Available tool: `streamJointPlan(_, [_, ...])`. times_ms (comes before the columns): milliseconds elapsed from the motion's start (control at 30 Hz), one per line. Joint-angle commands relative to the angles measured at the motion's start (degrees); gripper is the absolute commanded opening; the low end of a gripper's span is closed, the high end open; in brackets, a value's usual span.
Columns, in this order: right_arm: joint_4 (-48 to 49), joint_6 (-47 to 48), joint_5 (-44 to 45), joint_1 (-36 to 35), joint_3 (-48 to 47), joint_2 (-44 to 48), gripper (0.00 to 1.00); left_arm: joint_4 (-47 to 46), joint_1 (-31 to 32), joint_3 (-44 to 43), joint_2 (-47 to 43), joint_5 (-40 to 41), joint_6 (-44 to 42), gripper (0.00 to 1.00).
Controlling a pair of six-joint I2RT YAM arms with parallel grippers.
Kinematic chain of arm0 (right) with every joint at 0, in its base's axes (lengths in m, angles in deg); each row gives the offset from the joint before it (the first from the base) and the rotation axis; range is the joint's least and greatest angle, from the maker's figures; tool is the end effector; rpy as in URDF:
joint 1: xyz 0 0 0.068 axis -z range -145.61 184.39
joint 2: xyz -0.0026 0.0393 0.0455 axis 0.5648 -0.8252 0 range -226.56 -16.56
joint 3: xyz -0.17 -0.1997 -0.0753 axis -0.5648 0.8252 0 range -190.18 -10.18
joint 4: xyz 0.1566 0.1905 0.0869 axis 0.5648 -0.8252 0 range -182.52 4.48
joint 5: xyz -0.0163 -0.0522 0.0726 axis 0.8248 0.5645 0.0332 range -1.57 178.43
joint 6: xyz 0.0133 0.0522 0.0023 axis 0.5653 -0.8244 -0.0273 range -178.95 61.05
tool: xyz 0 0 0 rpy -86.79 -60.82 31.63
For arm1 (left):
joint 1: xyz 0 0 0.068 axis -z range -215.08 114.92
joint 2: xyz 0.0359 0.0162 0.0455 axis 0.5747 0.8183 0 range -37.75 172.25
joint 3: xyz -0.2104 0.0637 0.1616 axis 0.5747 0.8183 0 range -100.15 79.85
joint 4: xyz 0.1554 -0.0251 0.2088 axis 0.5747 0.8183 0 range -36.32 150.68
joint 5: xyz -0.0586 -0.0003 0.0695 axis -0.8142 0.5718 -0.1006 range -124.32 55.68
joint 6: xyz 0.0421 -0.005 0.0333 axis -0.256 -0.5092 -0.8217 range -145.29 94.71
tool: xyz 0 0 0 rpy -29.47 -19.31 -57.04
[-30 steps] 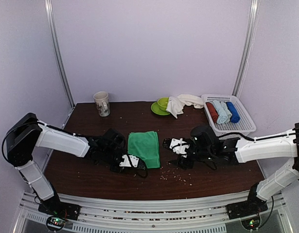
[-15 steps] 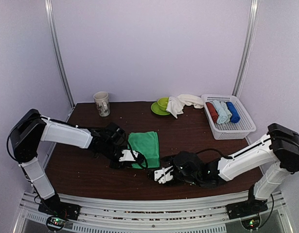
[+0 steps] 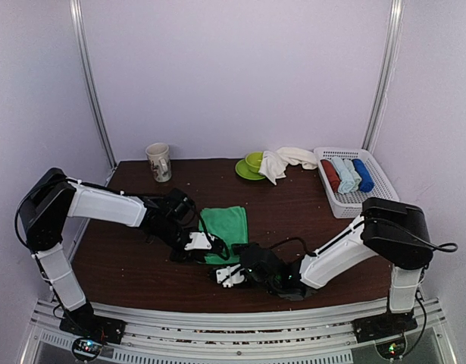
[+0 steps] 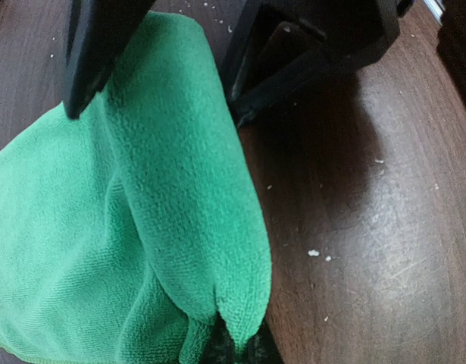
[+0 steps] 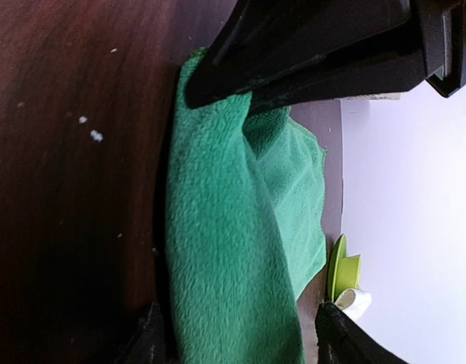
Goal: Roll the towels
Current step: Roll the towel at the center of the board.
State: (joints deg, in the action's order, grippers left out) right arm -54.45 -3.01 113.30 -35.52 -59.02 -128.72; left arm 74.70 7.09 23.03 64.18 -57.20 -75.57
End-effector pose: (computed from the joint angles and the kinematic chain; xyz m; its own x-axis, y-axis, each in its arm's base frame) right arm 0.1422 0.3453 0.1094 0.5021 -0.8156 -0.2877 -0.5607 -0.0537 -0.8263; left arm 0.2377 -0.2340 0.1430 0.1322 0.8364 -0.5320 0.9911 -0.1031 0.0841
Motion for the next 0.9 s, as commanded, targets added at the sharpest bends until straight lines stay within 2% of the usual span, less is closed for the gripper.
streamJointPlan(0, [-0.1, 0.6, 4.4, -0.3, -3.0, -4.0, 0.66, 4.3, -0.2, 0.0, 1.2, -1.8, -1.0, 0.00])
streamJointPlan(100, [-1.7, -0.9, 4.0, -0.3, -3.8, -4.2, 0.53, 4.3, -0.4, 0.3, 1.0, -1.9, -1.0, 0.00])
streamJointPlan(200, [-4.4, -2.6, 2.8, -0.3, -4.2, -3.6, 0.32, 4.3, -0.7, 0.5, 0.8, -1.8, -1.2, 0.00])
streamJointPlan(333, [-10.1, -5.9, 0.3, 0.2, -5.6, -2.9, 0.12, 4.2, -0.9, 1.1, -0.3, -1.2, -1.5, 0.00])
streamJointPlan(400, [-13.1, -7.9, -1.3, 0.5, -6.6, -2.7, 0.06, 3.8, -0.9, 2.0, -1.4, -0.9, -1.6, 0.00])
streamJointPlan(533, [-19.3, -11.9, -5.4, 1.6, -8.6, -1.8, 0.00, 2.7, -0.9, 4.2, -3.9, 0.3, -2.2, 0.00])
streamJointPlan(733, [-25.7, -17.7, -11.5, 3.3, -11.1, -0.8, 0.00, 1.5, -0.9, 6.4, -6.4, 1.3, -2.8, 0.00])
streamJointPlan(867, [-30.7, -20.8, -16.3, 4.6, -13.1, -0.5, 0.00, -0.2, -0.9, 7.8, -8.1, 2.5, -2.6, 0.16])
